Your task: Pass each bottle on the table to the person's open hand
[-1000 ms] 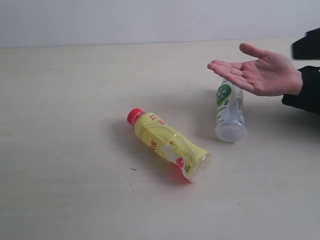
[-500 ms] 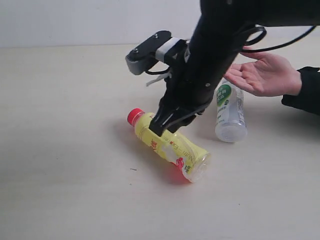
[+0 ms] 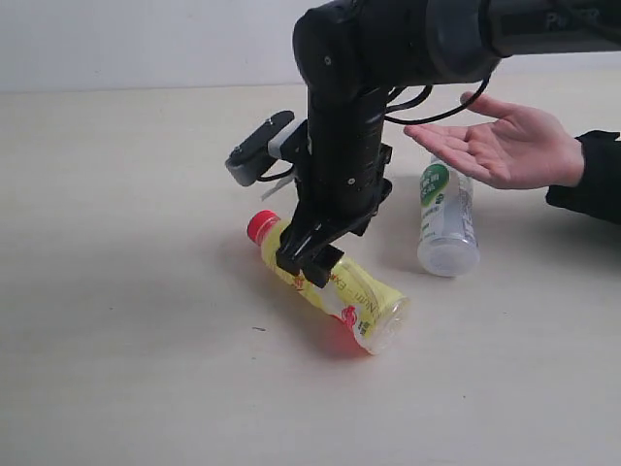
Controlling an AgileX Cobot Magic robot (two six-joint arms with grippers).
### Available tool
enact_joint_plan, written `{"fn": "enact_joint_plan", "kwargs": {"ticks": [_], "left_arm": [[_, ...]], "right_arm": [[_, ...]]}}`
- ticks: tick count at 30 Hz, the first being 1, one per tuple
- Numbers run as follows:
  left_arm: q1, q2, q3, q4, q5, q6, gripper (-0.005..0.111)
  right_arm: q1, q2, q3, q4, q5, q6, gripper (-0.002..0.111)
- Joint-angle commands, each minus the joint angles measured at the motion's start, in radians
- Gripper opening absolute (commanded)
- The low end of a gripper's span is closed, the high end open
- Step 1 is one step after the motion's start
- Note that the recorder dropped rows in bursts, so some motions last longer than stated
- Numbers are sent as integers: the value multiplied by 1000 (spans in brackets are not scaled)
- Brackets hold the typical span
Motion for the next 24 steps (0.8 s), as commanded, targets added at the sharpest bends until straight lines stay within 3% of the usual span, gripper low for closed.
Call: {"fn": "enact_joint_plan", "kwargs": {"ticks": [1,16,20,24], "left_arm": [[0,-6,0,-5,-1,4,0],[0,-6,0,-5,-1,4,0],[0,-6,0,-5,-1,4,0],[0,-6,0,-5,-1,4,0]], "right_arm": [[4,35,-8,-87,-38,34,73],[4,138,-8,-54,-91,34,69],[4,143,-8,-63,-93,77,51],[4,101,-8,-60,-85,133,17]]}}
